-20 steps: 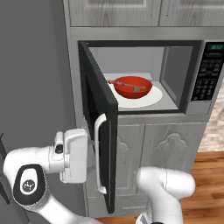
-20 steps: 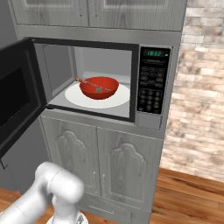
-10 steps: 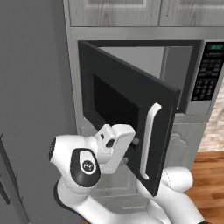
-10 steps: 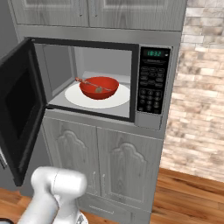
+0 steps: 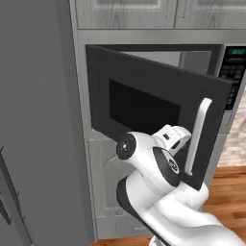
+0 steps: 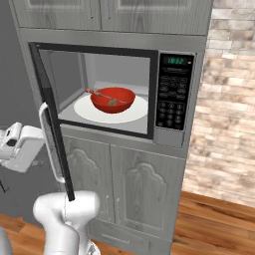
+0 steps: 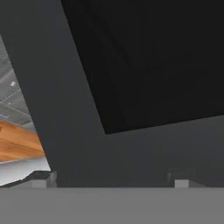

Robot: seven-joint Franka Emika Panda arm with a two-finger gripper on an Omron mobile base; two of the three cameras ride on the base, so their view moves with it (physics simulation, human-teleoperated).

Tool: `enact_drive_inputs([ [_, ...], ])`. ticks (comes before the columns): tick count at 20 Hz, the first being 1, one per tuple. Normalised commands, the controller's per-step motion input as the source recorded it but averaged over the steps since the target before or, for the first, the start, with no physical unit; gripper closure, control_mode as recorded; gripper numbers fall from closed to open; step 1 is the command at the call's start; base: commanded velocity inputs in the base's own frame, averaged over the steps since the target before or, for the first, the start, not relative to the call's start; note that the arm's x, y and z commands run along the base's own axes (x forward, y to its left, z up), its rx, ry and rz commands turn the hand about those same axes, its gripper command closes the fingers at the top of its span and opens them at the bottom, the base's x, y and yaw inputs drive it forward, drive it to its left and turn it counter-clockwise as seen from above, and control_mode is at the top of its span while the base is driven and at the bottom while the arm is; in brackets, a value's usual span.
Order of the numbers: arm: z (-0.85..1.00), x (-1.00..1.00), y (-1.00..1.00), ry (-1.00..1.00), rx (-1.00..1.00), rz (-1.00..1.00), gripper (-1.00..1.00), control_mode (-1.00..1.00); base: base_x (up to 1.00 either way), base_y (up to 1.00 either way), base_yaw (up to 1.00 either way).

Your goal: Place the bowl containing the garlic and kebab skewer in the microwave. Close the microwave door and press the start button to microwave the meal.

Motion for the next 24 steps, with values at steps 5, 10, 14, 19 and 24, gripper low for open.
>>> enact_drive_inputs([
  [5,0.0,0.64,-0.78,0.0,0.16,0.32,-1.0,-1.0,0.0,0.0,0.0],
  [10,0.0,0.74,-0.41,0.0,0.07,0.38,-1.0,-1.0,0.0,0.0,0.0],
  [14,0.0,0.83,-0.18,0.0,0.01,0.4,-1.0,-1.0,0.0,0.0,0.0],
  [19,0.0,0.88,-0.1,0.0,0.0,0.38,-1.0,-1.0,0.0,0.0,0.0],
  [24,0.0,0.97,-0.02,0.03,0.0,0.29,-1.0,-1.0,0.0,0.0,0.0],
])
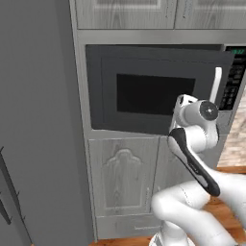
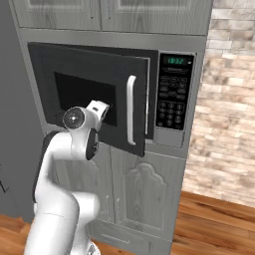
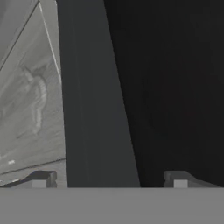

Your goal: Place the bowl containing the garlic and kebab skewer in the microwave. Close the microwave door and press the start button to microwave the meal.

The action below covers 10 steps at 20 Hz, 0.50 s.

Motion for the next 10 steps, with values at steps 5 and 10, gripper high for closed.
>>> enact_drive_inputs([
  [5,0.1,1.0,0.0,0.12,0.0,0.14,-1.0,-1.0,0.0,0.0,0.0],
  [10,0.25,0.98,0.0,0.13,0.0,0.06,-1.0,-1.0,0.0,0.0,0.0],
])
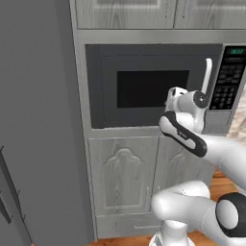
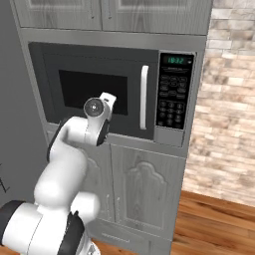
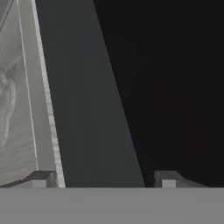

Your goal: Place the bowl containing the garlic and kebab skewer in the microwave. Close the microwave door and press the start button to microwave the meal.

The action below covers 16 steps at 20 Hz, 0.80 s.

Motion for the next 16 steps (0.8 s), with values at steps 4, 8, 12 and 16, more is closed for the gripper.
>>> enact_drive_inputs([
  [4,0.24,0.88,0.0,0.09,0.0,0.05,-1.0,-1.0,0.0,0.0,0.0],
  [8,0.14,-0.02,-0.15,0.0,0.0,0.0,-1.0,-1.0,0.0,0.0,0.0],
  [12,0.93,-0.37,-0.05,0.0,0.0,0.0,-1.0,-1.0,0.0,0.0,0.0],
  [16,0.99,-0.49,-0.01,0.09,0.0,0.0,-1.0,-1.0,0.0,0.0,0.0],
])
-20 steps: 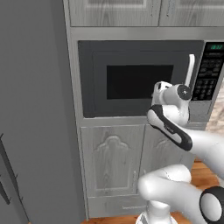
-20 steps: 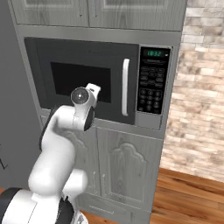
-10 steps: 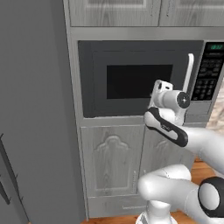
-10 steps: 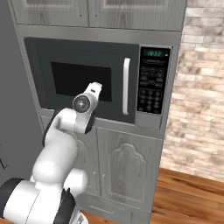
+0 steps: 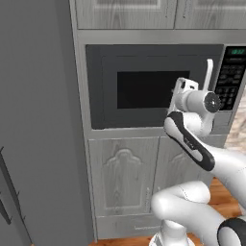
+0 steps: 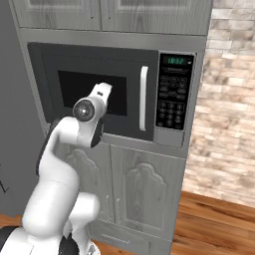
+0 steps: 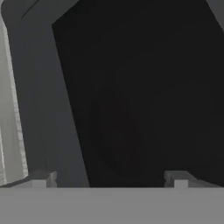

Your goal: Place the bowl containing the garlic and kebab skewer in the microwave. Close the microwave door and press the start button to microwave the meal.

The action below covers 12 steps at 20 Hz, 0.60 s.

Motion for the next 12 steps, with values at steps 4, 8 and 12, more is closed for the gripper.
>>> enact_drive_inputs([
  [4,0.38,-0.67,-0.11,0.21,0.0,0.01,-1.0,-1.0,0.0,0.0,0.0],
  [8,0.0,-0.78,-0.46,0.08,0.0,0.1,-1.0,-1.0,0.0,0.0,0.0],
  [12,-0.02,-0.61,-0.54,-0.04,0.0,0.08,-1.0,-1.0,0.0,0.0,0.0],
])
